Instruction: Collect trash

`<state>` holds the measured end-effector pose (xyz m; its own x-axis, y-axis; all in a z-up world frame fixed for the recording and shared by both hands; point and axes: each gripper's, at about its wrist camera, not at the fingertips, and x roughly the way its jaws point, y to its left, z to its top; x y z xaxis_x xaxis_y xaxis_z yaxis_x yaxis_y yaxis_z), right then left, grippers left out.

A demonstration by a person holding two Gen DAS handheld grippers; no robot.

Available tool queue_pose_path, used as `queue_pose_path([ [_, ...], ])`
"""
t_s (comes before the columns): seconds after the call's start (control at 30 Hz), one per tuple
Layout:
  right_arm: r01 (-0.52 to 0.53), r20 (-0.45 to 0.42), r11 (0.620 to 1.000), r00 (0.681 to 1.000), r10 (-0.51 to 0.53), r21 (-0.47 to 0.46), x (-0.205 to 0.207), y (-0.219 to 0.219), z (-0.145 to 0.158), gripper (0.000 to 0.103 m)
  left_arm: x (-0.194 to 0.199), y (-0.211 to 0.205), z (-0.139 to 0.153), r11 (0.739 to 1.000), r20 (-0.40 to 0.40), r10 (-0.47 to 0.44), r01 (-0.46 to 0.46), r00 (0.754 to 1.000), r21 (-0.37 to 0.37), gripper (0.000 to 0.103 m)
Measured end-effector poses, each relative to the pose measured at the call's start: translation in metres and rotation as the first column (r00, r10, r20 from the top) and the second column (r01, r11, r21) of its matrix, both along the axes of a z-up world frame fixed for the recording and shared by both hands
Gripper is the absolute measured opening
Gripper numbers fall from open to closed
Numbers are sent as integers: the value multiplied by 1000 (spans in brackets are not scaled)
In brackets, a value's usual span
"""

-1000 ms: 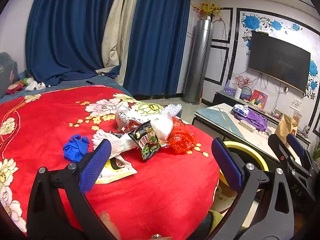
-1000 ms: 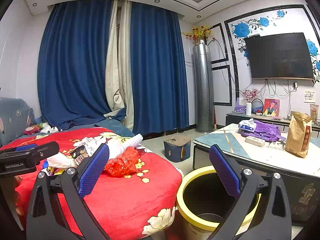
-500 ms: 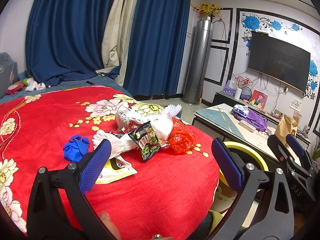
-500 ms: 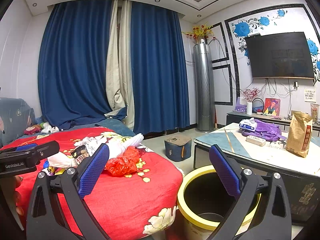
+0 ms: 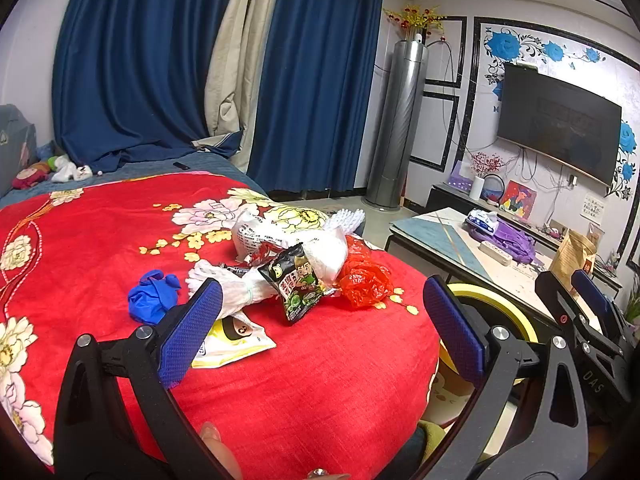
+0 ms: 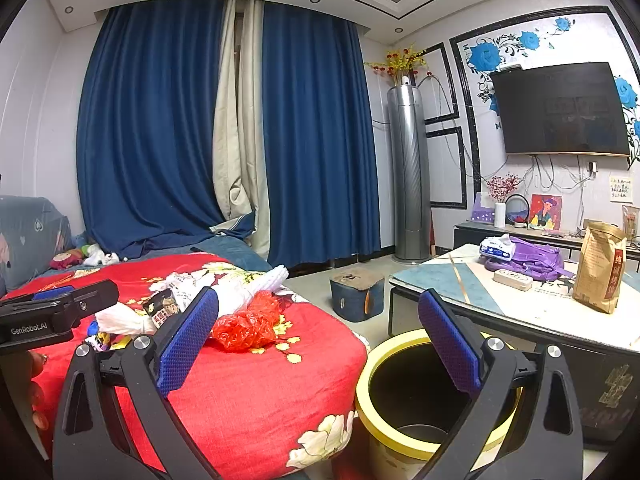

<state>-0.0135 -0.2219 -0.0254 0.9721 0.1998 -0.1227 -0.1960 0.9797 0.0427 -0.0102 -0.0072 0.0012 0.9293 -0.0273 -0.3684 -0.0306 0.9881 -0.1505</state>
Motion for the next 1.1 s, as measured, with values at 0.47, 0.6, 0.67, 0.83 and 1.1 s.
queue_pose_path([
  [0.47,-58,-14,998,998,58,0,2,7,-3,98,5,12,0,999,-18,27,-27,999,-20,92],
  [0.6,-101,-23,995,995,101,5,4,13,1,98,6,21,0,998,-25,54,-55,998,-30,92],
  [0.67,-135,-33,991,990,134,-1,6,20,2,98,6,27,1,997,-24,71,-71,997,-31,92],
  [0.83,-227,-61,974,972,225,-16,15,40,6,98,7,47,5,991,-19,130,-131,991,-41,92],
  [1.1,-388,-131,918,917,376,-84,31,82,9,98,15,93,5,976,-72,187,-193,980,-98,92],
])
